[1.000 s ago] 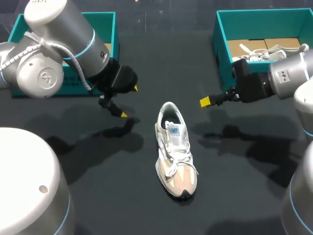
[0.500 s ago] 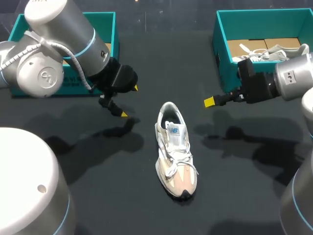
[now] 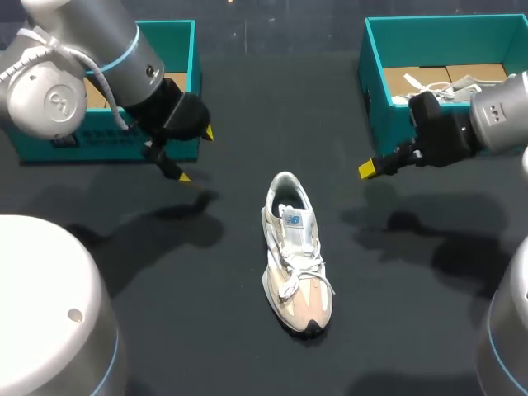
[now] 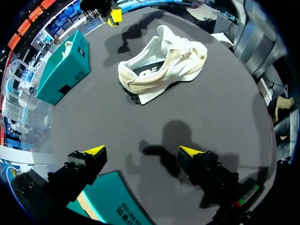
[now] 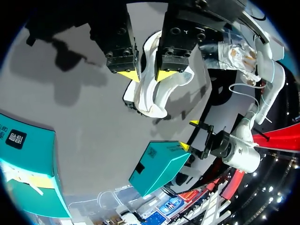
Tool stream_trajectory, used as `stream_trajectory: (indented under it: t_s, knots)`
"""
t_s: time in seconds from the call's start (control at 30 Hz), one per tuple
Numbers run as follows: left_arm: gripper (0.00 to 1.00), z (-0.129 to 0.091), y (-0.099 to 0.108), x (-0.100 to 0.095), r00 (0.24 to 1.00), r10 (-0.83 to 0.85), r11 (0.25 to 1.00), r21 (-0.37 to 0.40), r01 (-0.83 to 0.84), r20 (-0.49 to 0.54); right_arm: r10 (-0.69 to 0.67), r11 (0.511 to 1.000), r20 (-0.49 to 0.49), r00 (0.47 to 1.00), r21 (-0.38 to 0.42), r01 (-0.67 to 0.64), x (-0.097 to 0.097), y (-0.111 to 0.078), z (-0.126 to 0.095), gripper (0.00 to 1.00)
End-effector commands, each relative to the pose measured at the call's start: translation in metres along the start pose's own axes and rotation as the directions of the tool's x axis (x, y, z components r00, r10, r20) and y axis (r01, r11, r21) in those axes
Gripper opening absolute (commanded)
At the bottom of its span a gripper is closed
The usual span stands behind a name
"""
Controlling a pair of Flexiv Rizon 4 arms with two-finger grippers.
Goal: Take the shoe out of the shoebox, open the shoe tongue, remove and reinsert the insole, then place the shoe into the shoebox
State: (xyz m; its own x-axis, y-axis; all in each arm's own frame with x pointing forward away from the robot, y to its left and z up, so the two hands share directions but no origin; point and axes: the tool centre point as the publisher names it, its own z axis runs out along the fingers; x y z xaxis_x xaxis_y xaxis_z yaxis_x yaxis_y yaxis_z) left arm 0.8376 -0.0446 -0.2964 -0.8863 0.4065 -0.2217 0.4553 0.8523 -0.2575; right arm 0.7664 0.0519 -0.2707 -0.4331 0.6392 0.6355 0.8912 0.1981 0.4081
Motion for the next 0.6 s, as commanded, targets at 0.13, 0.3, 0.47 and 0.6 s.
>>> stream_trajectory:
  t_s: [0.13, 0.3, 0.47, 0.6]
  knots:
    - [1.00, -0.019, 0.012, -0.002, 1.000, 0.024, 0.999, -0.033, -0.023, 0.002, 0.023, 0.994, 0.187, 0.982, 0.103, -0.042, 0.009, 0.004, -0.032, 0.04]
    - [1.00, -0.032, 0.027, -0.005, 0.998, 0.062, 0.998, -0.013, -0.062, -0.006, 0.022, 0.979, 0.377, 0.926, 0.179, -0.096, 0.013, 0.004, -0.043, 0.00]
    - [1.00, -0.047, 0.047, -0.013, 0.994, 0.099, 0.994, 0.053, -0.097, -0.035, -0.003, 0.956, 0.551, 0.835, 0.246, -0.159, 0.026, 0.009, -0.044, 0.00]
    - [1.00, -0.056, 0.056, -0.017, 0.991, 0.126, 0.990, 0.066, -0.124, -0.039, -0.008, 0.946, 0.574, 0.819, 0.270, -0.180, 0.029, 0.009, -0.041, 0.00]
